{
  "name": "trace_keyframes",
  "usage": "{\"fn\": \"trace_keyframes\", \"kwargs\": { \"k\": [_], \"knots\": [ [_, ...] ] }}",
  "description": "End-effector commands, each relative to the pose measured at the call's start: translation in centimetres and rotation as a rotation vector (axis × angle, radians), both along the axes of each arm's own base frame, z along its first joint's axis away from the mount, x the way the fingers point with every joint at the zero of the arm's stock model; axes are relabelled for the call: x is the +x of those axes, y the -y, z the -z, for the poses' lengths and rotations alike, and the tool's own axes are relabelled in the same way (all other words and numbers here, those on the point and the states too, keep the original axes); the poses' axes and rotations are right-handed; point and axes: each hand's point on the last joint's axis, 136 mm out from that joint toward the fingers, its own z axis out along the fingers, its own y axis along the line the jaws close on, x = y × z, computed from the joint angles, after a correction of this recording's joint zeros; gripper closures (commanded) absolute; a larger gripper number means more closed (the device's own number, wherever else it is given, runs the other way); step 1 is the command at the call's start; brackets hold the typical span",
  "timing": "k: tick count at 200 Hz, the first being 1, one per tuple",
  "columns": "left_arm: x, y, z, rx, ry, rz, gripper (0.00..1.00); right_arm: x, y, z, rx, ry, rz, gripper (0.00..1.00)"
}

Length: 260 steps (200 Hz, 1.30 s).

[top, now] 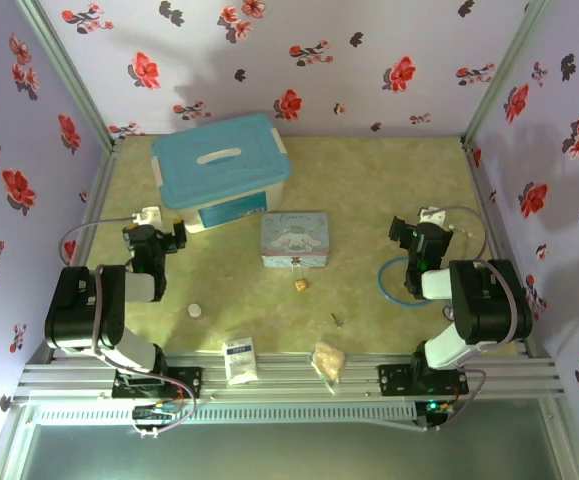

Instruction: Unlock a padlock with a key

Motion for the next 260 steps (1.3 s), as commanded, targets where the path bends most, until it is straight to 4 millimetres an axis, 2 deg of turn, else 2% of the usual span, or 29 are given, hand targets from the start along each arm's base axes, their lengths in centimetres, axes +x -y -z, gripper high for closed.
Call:
{"fn": "trace_keyframes", "kwargs": {
  "k": [1, 260],
  "knots": [
    [0.76, 0.22, -0.80, -0.012, 0.026, 0.018, 0.00, 0.48, 0.10, -0.68, -0.011, 0.017, -0.007, 0.01],
    [0.51, -0.13, -0.92, -0.023, 0.041, 0.002, 0.00, 0.51, 0.11, -0.78, 0.000, 0.024, -0.011, 0.01]
  ]
}}
